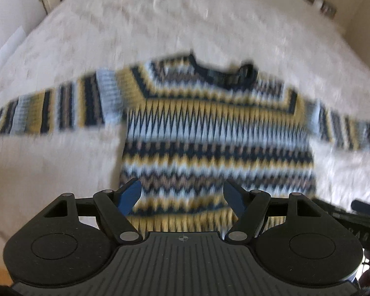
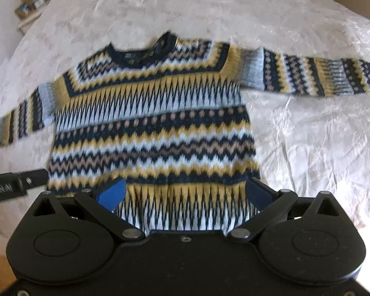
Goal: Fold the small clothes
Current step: 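Move the right gripper to a sweater sleeve cuff and close on it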
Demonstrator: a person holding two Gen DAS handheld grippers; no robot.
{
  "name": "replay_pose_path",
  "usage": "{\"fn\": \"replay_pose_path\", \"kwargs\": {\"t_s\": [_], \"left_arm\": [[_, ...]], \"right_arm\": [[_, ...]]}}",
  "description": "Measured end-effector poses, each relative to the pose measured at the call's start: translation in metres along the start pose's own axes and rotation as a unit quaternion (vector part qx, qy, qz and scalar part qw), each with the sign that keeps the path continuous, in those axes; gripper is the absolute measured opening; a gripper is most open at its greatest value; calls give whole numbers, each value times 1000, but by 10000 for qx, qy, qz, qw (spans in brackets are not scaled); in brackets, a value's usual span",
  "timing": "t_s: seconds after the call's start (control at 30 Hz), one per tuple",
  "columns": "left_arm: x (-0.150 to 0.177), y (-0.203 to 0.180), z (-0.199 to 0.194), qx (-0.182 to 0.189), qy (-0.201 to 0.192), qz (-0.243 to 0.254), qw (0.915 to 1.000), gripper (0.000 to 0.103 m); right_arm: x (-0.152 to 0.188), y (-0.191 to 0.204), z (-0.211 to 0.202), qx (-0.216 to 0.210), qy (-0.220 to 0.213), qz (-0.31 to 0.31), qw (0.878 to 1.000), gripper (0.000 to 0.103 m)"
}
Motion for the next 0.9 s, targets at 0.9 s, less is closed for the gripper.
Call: {"fn": "replay_pose_path", "kwargs": {"t_s": [0.9], "left_arm": [[-35,-14,26,-477,-243,-1001,9935,72]], "right_arm": [[-173,-96,63,-307,-1336,-1063,9848,82]]}}
Point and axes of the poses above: each gripper's, at about its wrist camera, not at the fingertips, and z roughly the way its jaws point, y to its left, x to its underside, the point moved 10 cm from there along z, roughly the way its jaws point, and after that the axes turned 8 degrees about y, right-handed, at the moved point
